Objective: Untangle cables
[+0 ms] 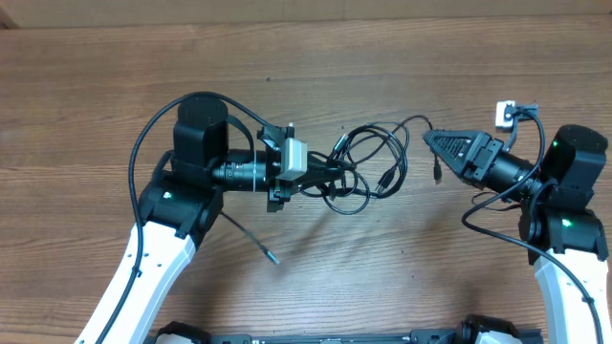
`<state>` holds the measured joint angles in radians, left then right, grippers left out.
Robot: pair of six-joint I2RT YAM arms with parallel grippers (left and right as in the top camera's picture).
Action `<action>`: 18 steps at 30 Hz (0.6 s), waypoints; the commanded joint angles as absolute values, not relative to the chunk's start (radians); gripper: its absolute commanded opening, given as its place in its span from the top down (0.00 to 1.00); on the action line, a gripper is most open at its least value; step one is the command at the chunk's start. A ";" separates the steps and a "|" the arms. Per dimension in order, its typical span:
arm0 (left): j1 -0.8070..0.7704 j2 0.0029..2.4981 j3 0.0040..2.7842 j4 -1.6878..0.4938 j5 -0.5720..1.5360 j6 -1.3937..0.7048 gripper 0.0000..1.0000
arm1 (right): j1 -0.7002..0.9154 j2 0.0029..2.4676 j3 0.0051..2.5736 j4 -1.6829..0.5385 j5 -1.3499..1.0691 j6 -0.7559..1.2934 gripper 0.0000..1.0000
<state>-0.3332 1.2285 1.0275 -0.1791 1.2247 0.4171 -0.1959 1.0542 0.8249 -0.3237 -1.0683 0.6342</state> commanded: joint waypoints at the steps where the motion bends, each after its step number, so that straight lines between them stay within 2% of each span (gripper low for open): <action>1: -0.336 1.215 1.048 -0.158 1.254 0.410 0.96 | -0.160 1.052 0.844 -0.321 -1.124 0.635 0.48; 9: -0.349 1.215 1.048 -0.137 1.254 0.389 0.96 | -0.045 1.054 0.844 -0.320 -1.090 0.620 0.50; 13: -0.369 1.215 1.048 -0.080 1.255 0.350 0.96 | 0.021 1.064 0.844 -0.320 -1.040 0.621 0.58; 16: -0.381 1.215 1.048 -0.072 1.257 0.350 0.96 | 0.049 1.076 0.844 -0.319 -1.018 0.620 0.70; 17: -0.381 1.215 1.048 -0.073 1.257 0.349 0.96 | 0.051 1.078 0.844 -0.320 -1.010 0.619 0.76; 18: -0.381 1.215 1.048 -0.074 1.257 0.332 0.96 | 0.050 1.080 0.844 -0.321 -0.999 0.597 0.85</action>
